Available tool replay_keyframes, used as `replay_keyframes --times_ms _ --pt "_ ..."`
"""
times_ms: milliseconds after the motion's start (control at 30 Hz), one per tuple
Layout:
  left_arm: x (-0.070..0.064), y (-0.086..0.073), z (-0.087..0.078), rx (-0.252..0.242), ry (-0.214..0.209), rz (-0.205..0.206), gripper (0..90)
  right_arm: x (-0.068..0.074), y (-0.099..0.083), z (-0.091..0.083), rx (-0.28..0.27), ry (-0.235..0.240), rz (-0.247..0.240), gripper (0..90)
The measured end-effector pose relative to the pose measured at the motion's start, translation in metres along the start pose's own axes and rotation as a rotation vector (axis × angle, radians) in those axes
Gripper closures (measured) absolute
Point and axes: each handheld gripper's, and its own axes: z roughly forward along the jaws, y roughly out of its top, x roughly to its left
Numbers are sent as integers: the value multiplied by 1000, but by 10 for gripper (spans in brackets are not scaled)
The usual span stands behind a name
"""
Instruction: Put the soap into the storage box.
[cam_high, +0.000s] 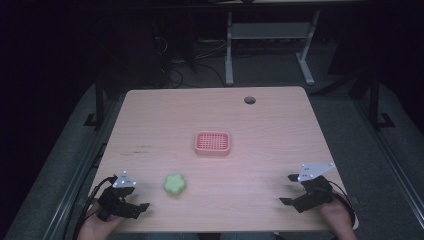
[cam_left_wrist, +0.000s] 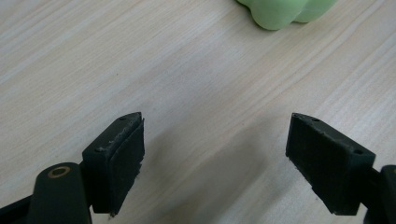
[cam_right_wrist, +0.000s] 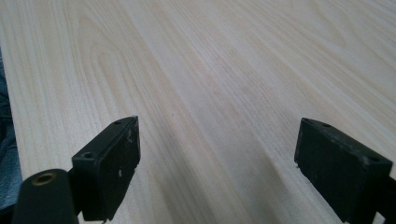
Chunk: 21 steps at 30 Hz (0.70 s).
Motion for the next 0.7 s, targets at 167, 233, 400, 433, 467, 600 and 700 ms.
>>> replay_keyframes --times_ms 167,233,400,433,467,600,700 --pt "-1 3 0 -13 -7 -8 194 -1 0 0 -4 0 2 137" --pt "-3 3 -1 -18 -6 -7 194 0 0 0 -1 -1 4 138" --pt "-8 6 -4 -34 -13 -2 193 1 0 -1 -4 -3 3 138" --pt "-11 9 -4 -37 -16 4 193 1 0 -2 -3 -5 4 138" --pt "-12 11 -5 -33 -12 20 193 1 -1 -2 -5 -7 6 138" --pt "-17 19 -7 -43 -16 33 191 1 -1 -3 -5 -8 10 138" --pt "-18 22 -7 -39 -20 41 189 1 -1 -3 -4 -10 10 138"
